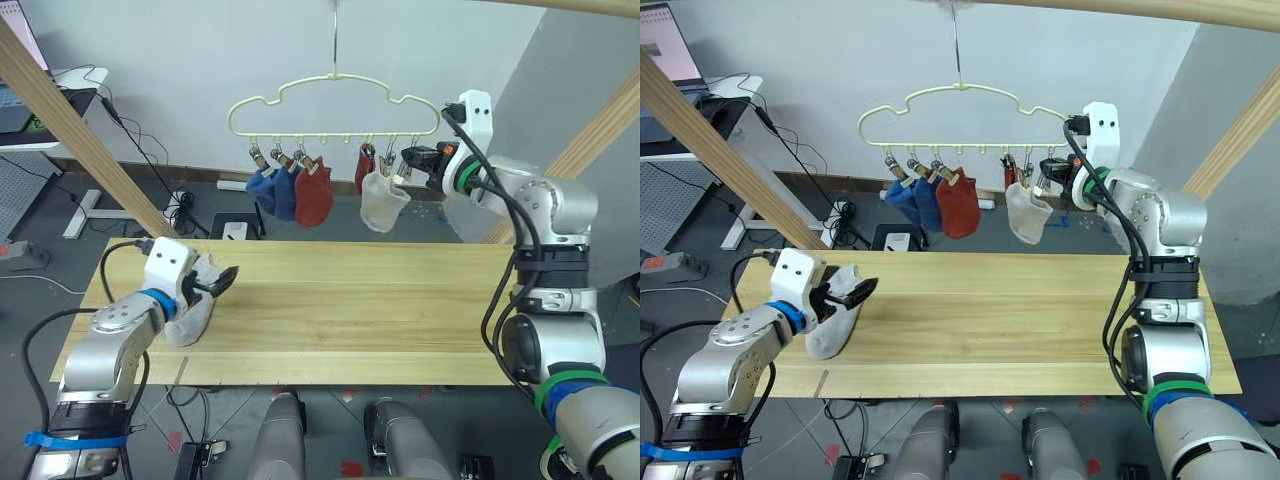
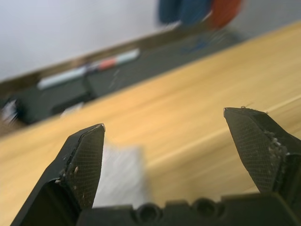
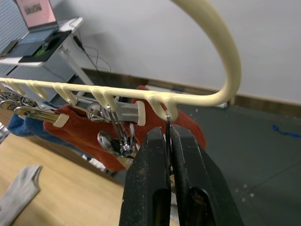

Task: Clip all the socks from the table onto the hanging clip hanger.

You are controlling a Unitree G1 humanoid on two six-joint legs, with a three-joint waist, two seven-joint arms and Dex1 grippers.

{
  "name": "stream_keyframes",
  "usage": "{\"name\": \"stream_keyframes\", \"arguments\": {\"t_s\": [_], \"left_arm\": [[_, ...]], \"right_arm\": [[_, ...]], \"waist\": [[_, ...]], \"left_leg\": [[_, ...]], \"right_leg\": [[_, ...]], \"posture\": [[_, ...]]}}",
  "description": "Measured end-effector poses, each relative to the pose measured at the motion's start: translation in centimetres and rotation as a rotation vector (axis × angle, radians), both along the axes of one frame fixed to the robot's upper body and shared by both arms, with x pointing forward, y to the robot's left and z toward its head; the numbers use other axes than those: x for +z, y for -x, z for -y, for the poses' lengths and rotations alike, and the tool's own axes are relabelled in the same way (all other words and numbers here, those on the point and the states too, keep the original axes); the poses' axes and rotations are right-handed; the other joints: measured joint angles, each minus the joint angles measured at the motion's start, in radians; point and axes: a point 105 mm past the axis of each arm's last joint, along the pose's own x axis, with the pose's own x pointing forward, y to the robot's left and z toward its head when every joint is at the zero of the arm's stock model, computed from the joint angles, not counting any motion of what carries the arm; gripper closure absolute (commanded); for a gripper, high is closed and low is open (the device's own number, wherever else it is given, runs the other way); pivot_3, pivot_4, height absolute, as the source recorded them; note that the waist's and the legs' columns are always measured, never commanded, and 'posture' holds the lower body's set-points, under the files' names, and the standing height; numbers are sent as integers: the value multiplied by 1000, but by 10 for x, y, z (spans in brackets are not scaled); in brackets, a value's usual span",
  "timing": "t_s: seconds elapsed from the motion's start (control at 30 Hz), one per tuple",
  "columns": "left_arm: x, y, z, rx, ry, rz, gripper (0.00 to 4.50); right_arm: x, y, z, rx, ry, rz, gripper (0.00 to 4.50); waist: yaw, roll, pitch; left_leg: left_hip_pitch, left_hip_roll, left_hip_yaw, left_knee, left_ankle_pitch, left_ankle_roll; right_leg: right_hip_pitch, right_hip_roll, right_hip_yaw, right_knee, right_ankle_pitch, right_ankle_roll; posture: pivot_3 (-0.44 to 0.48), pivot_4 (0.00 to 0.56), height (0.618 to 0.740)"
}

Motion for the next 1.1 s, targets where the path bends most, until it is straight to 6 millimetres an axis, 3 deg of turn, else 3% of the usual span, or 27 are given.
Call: {"name": "stream_keyframes", "arguments": {"t_s": [0.23, 0.47, 0.67, 0.77, 1.1], "left_arm": [[-33, -13, -31, 114, 61, -60, 0], [-54, -21, -36, 93, 58, -125, 0], [-57, -24, -35, 59, 6, -131, 0], [-59, -23, -32, 32, -8, -136, 566], [-59, -22, -32, 20, -10, -137, 3322]], "right_arm": [[-1, 4, -3, 9, 8, -20, 4483], [-2, 8, -3, -4, 6, -24, 4483], [-3, 11, -5, -14, -2, -24, 4483], [-4, 11, -5, -20, -3, -29, 4500], [-4, 11, -6, -21, -9, -29, 4500]], "waist": [[-4, 0, 0], [-4, 0, 0], [-7, 0, 0], [-7, 0, 0], [-7, 0, 0]], "left_leg": [[0, -1, 1, 0, 0, 0], [-1, -1, 1, 0, 0, 0], [0, -1, 1, 0, 0, 0], [0, -1, 1, 0, 0, 0], [0, -1, 1, 1, 0, 0]], "right_leg": [[0, 0, 0, 0, 0, 0], [0, 0, -1, 1, 0, 0], [0, 0, -1, 2, 0, 0], [0, 0, -1, 2, 0, 0], [0, 0, -1, 3, 0, 0]], "posture": [[82, 263, 740], [67, 261, 740], [65, 257, 740], [67, 253, 740], [80, 246, 740]]}}
